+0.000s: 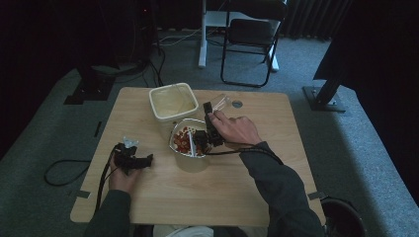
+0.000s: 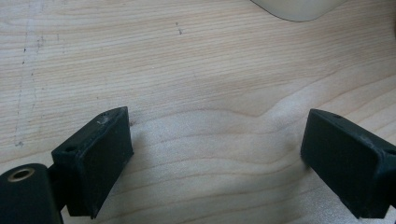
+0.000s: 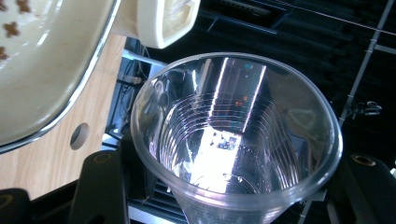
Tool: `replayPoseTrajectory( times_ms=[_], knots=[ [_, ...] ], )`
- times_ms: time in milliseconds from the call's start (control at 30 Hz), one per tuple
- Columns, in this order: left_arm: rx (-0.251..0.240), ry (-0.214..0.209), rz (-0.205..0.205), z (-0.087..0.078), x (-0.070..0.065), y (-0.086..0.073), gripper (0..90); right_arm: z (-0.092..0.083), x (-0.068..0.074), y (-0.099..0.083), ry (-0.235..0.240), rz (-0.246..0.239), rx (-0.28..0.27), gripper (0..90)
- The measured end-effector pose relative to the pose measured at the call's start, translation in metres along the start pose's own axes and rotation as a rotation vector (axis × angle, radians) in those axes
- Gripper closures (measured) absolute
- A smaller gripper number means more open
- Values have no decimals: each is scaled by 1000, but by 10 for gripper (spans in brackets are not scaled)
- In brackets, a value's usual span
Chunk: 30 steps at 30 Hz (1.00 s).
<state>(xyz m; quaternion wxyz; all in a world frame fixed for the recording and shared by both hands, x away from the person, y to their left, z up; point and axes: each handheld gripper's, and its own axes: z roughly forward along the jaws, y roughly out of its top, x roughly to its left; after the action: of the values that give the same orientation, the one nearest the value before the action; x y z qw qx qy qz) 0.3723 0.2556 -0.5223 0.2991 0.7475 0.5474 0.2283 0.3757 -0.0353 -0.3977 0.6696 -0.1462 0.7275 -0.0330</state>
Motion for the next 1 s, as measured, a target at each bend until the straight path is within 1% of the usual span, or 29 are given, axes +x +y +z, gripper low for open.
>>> replayPoseTrajectory(
  times_ms=[33, 67, 100, 167, 200, 267, 333, 367, 400, 433, 500, 567, 600, 633, 667, 700, 733, 767, 800, 833, 900, 933, 967, 1000],
  knots=[
    [0, -1, 1, 0, 0, 0, 93, 0, -1, 0, 11, 15, -8, 374],
    [0, -1, 0, 0, 0, 0, 93, -1, -1, 2, 30, 15, -20, 374],
    [0, -1, 0, 0, 0, 0, 93, -2, 0, 2, 30, 15, -25, 374],
    [0, -1, 0, 0, 0, 0, 93, -2, -1, 3, 24, 38, -34, 375],
    [0, -1, 0, 0, 0, 0, 93, -2, -2, 3, 37, 45, -29, 375],
    [0, 0, -1, 0, 0, 0, 93, -2, 3, 5, 42, 20, -34, 377],
    [0, -1, -1, 0, 0, 0, 93, -3, 1, 3, 38, 44, -32, 377],
    [0, -1, -1, 0, 0, 0, 93, -2, 2, 3, 46, 55, -38, 377],
    [-1, 0, -1, 0, 0, 0, 93, -2, 4, 4, 52, 34, -39, 377],
    [0, -1, -1, 0, 0, 0, 93, -2, 6, 5, 47, 24, -38, 377],
    [0, -1, -1, 0, 0, 0, 93, -2, 5, 4, 54, 61, -43, 377],
    [0, 0, -1, 0, 0, 0, 93, -2, 5, 3, 42, 43, -40, 378],
    [1, 0, 0, 0, 0, 0, 93, -3, 4, 3, 41, 60, -38, 378],
    [0, -1, -1, 0, 0, 0, 93, -3, 3, 3, 39, 69, -48, 379],
    [0, -1, -1, 0, 0, 0, 93, -4, 4, 3, 48, 56, -42, 381],
    [0, 0, -1, 0, 0, 0, 93, -4, 4, 3, 36, 37, -53, 380],
    [-1, 0, -1, 0, 0, 0, 93, -4, 3, 3, 43, 64, -43, 380],
    [0, -1, -1, 0, 0, 0, 93, -4, 2, 2, 47, 77, -50, 380],
    [0, -1, -1, 0, 0, 0, 93, -4, 4, 3, 53, 61, -48, 381],
    [0, 0, -1, 0, 0, 0, 93, -3, 5, 3, 46, 46, -45, 380],
    [-1, 0, -1, 0, 0, 0, 93, -2, 3, 1, 55, 92, -58, 381],
    [-1, 0, -1, 0, 0, 0, 93, -2, 4, 1, 62, 83, -54, 380],
    [-1, 0, -1, 0, 0, 0, 93, -2, 5, 1, 59, 76, -52, 380],
    [-1, 0, -1, 0, 0, 0, 93, -2, 3, 0, 65, 105, -58, 380]
  ],
)
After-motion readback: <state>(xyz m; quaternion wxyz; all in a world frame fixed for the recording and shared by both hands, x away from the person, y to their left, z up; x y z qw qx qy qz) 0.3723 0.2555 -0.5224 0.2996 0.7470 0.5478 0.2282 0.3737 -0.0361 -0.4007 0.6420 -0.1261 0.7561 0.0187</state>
